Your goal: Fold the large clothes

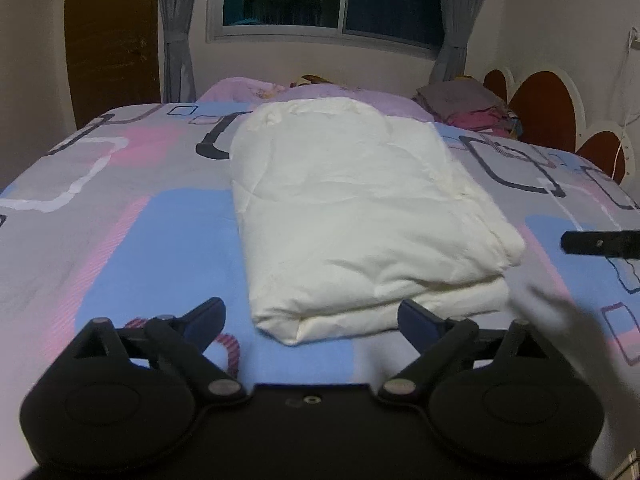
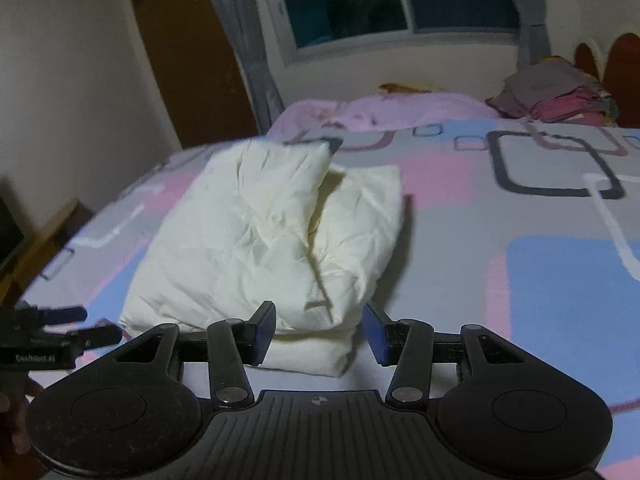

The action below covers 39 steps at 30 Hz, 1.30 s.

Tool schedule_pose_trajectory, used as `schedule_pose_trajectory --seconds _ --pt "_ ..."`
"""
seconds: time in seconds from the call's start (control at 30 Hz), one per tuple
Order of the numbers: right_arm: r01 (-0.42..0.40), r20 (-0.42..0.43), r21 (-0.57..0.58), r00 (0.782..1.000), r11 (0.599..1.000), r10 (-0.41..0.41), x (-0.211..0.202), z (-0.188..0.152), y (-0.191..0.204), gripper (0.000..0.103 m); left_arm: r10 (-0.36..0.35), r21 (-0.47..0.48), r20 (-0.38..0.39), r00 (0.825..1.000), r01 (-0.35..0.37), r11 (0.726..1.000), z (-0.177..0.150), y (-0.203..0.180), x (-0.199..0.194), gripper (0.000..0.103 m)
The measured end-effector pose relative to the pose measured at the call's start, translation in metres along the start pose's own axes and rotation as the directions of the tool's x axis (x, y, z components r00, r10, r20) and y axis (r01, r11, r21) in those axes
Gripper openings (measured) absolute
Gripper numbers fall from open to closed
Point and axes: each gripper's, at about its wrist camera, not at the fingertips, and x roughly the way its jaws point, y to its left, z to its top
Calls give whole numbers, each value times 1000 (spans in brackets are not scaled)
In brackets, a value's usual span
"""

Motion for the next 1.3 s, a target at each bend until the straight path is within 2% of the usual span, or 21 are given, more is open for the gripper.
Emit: schedule_pose_trajectory --seconds 0.2,0.23,0.3,0.33,0.47,0.5,0.53,0.57,0.6,0.73,0.87,0.97,1.3 --pt "19 14 6 1000 1000 -19 -36 -8 1 48 -12 -30 38 999 13 999 -4 -17 -30 91" --pt "18 17 2 1000 1000 -18 -40 -9 4 48 -10 -32 46 999 12 999 -1 -20 -33 89" --pt "13 34 -1 999 1000 -13 -51 -11 9 48 -15 -26 77 997 17 1000 4 -28 -42 75" --pt "14 37 0 999 1000 -14 -57 -11 11 48 -11 -22 92 996 13 1000 6 -33 -48 73" --pt "11 56 4 998 1000 -11 -88 -11 21 48 -11 -15 130 992 13 1000 11 -49 -75 73" --pt "6 55 5 998 1000 -7 -96 -11 23 49 -8 -13 134 991 10 1000 11 -52 -82 82" --pt "6 58 1 998 1000 -6 -104 -12 26 72 -4 -9 139 990 5 1000 9 -56 -89 92" --pt "27 78 -6 997 1000 -27 -113 -14 30 101 8 -6 151 988 -7 1000 7 -60 -95 103" --pt "56 97 -17 994 998 -54 -119 -17 34 103 23 1 161 987 -23 1000 4 -63 -101 103" --pt "67 76 -44 995 997 -64 -127 -29 43 103 36 11 93 995 -38 999 -5 -66 -107 103" --pt "98 68 -74 993 992 -93 -134 -41 50 103 44 25 103 994 -46 999 -14 -68 -121 103" --pt "101 67 -82 993 992 -96 -138 -47 54 103 28 -3 125 992 -27 1000 -18 -66 -134 103" --pt "98 76 -98 993 990 -91 -150 -53 65 103 54 4 166 985 -55 998 -22 -70 -154 103"
